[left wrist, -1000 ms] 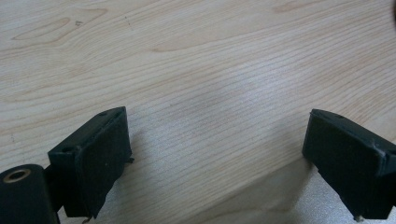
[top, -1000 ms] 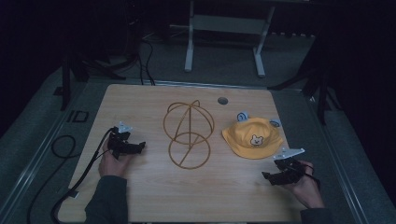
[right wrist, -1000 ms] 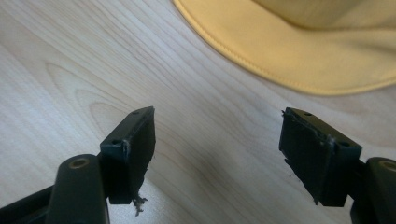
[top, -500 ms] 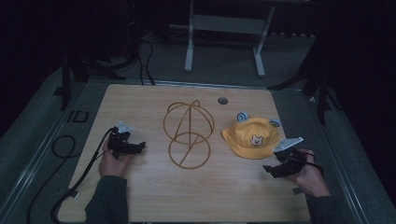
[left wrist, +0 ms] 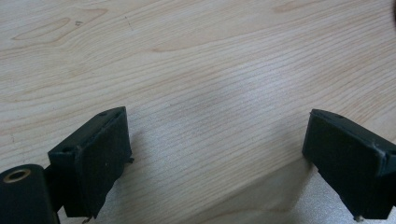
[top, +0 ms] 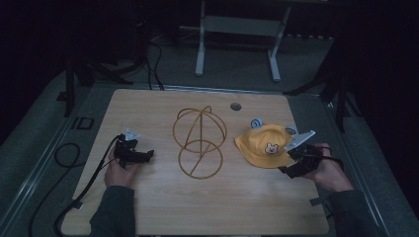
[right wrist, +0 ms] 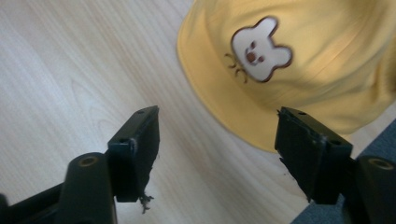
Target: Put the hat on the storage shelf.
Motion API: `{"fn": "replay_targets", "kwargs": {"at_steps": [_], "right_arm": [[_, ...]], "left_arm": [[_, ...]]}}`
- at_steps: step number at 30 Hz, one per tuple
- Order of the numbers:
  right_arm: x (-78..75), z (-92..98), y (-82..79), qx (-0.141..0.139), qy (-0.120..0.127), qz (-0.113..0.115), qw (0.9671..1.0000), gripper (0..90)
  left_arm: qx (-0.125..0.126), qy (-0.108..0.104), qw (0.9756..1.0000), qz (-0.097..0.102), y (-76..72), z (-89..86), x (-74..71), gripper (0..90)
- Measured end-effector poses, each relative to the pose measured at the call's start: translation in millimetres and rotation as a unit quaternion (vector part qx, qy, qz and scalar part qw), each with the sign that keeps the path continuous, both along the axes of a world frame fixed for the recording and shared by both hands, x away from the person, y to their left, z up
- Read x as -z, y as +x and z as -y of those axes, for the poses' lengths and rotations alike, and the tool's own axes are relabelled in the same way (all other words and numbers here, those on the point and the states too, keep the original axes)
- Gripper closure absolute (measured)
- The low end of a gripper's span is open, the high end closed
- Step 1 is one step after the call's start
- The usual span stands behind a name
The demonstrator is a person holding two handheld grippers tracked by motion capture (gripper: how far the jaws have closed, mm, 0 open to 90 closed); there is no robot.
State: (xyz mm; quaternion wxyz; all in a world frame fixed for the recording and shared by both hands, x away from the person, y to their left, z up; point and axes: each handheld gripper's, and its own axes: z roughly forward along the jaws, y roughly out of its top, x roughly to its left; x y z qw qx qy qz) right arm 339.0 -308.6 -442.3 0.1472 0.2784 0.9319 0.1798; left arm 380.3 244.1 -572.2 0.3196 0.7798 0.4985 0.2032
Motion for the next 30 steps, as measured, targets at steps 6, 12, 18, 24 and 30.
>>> {"fn": "replay_targets", "kwargs": {"at_steps": [6,12,18,24,30], "right_arm": [[-11.2,-6.3,13.8,-0.008,-0.014,-0.005,0.9999,31.8],[-21.6,-11.6,28.1,-0.024,-0.024,-0.009,0.9994,33.3],[-32.0,-15.2,42.3,-0.034,-0.028,-0.014,0.9989,36.4],[-39.4,-17.1,53.3,-0.035,-0.025,-0.014,0.9990,38.0],[-44.4,-20.2,65.0,-0.038,-0.027,-0.025,0.9986,44.7]], "left_arm": [[0.000,0.000,1.0000,0.000,0.0,0.0,0.0,7.5],[0.000,0.000,1.0000,0.000,0.0,0.0,0.0,7.5],[0.001,0.001,1.0000,-0.001,0.0,-0.1,-0.2,7.5],[0.000,0.000,1.0000,0.000,0.0,-0.1,-0.1,7.5],[0.001,0.001,1.0000,0.000,0.1,-0.2,-0.1,7.6]]}}
